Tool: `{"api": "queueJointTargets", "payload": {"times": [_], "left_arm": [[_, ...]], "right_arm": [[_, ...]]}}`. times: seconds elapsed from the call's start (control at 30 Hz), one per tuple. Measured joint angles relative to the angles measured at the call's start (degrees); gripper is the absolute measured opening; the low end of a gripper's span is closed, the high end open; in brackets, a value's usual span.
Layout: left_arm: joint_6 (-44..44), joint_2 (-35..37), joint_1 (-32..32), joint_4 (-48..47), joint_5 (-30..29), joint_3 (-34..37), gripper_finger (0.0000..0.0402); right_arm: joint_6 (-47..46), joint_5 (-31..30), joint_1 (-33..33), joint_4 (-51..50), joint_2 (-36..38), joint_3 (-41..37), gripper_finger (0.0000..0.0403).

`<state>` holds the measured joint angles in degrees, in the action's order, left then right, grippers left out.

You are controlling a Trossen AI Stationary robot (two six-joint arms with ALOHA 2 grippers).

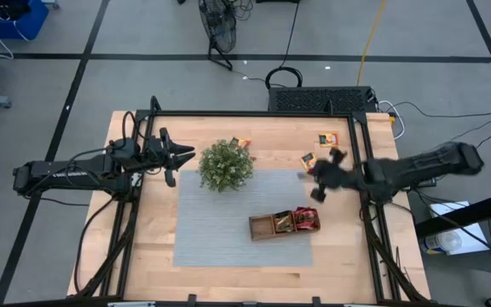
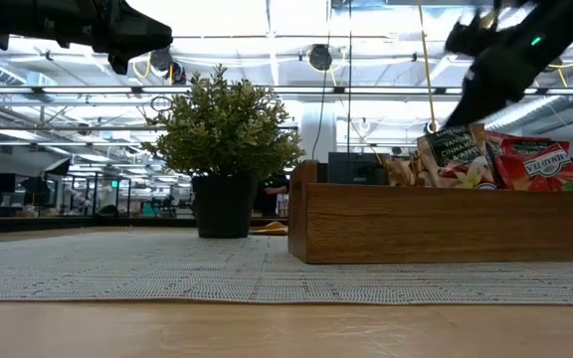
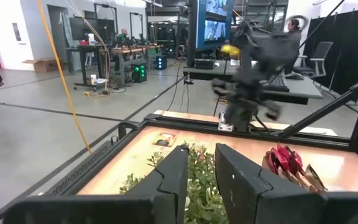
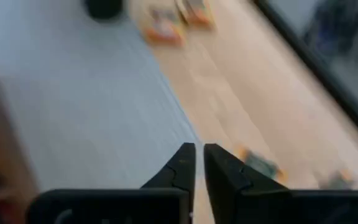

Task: Pick & Place Tea
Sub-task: Put the mango tea sachet into the brown organizer

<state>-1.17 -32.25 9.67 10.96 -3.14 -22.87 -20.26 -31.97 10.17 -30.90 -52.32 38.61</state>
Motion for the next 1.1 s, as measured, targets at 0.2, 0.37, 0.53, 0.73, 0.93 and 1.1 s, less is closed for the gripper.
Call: {"api": "queueJointTargets", "payload": {"times": [0.2,0.37,0.53,0.73,0.93,1.1], "left_arm": [[-0.07,0.00,0.00,-0.01,0.00,0.00,0.0088],[-0.20,0.00,0.00,-0.02,0.02,-0.02,0.0088],[-0.20,0.00,-0.02,-0.02,0.02,0.00,0.0088],[-0.19,0.00,0.00,-0.02,0.02,0.00,0.0088],[-0.17,0.00,-0.01,-0.02,0.04,0.00,0.0088],[-0.15,0.00,0.00,-0.02,0.04,0.00,0.0088]], "right_arm": [[6.35,23.02,-26.63,-2.43,-2.70,0.69,0.0095],[6.62,34.91,-42.60,-2.16,-6.19,0.72,0.0167],[6.33,42.74,-51.69,-1.04,-12.62,0.76,0.0208],[5.95,44.38,-54.28,-0.42,-22.87,0.76,0.0219],[5.82,49.35,-55.21,3.50,-28.84,0.76,0.0214],[5.76,53.49,-55.20,6.48,-31.25,0.91,0.0212]]}}
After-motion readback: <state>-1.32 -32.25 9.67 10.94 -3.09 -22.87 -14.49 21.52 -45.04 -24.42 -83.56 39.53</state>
